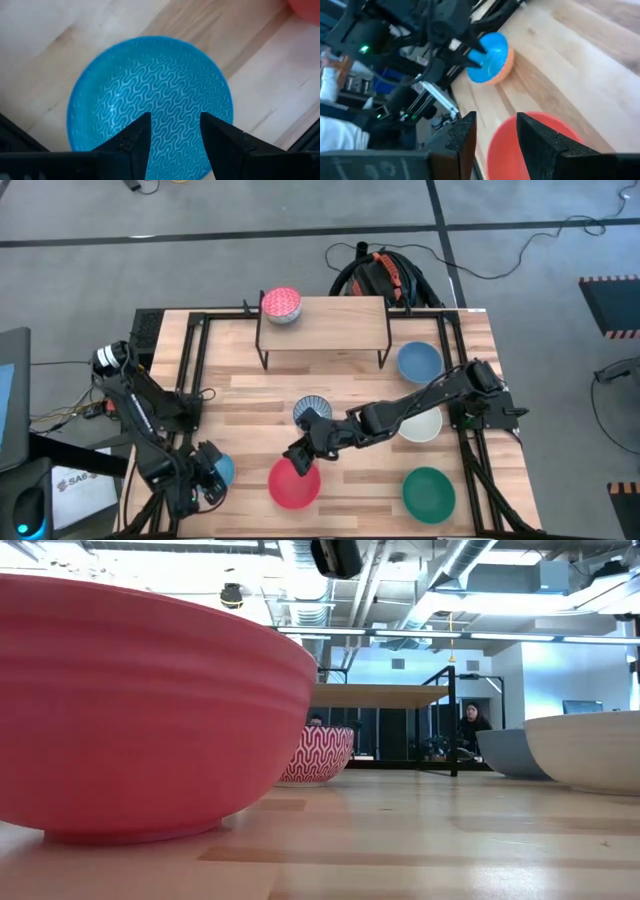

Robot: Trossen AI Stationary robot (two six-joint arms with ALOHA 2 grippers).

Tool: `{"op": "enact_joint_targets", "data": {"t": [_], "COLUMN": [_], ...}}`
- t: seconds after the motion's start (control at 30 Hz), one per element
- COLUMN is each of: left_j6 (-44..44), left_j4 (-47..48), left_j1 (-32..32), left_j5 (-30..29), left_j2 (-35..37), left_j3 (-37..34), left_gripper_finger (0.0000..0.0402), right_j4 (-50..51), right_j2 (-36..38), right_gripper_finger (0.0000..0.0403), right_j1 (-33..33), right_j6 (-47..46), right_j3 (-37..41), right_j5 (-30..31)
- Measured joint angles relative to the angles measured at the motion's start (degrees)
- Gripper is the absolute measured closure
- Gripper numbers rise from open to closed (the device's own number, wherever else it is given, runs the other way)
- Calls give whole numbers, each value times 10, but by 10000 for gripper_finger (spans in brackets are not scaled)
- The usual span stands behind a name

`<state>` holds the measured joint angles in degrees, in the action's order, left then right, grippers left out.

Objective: Place and stack bowls onto a shelf
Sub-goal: Stack the light blue pattern bowl on top of the red pattern bowl on the shelf

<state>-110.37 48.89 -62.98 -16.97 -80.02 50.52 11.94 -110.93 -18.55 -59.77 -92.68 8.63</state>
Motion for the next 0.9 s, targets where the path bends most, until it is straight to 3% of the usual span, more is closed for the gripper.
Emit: {"op": "enact_joint_targets", "data": {"t": [0.43,0.9], "left_j6": [2,1], "left_j4": [-45,-46], "left_j1": [-12,-21], "left_j5": [28,28], "left_j2": [-81,-93], "left_j3": [0,0], "left_gripper_finger": [249,249], "right_j4": [9,9], "right_j2": [0,0], "right_gripper_finger": [237,237], "right_j1": [3,10], "right_j6": [-20,-33], "right_j3": [1,1], "right_j5": [34,35]}}
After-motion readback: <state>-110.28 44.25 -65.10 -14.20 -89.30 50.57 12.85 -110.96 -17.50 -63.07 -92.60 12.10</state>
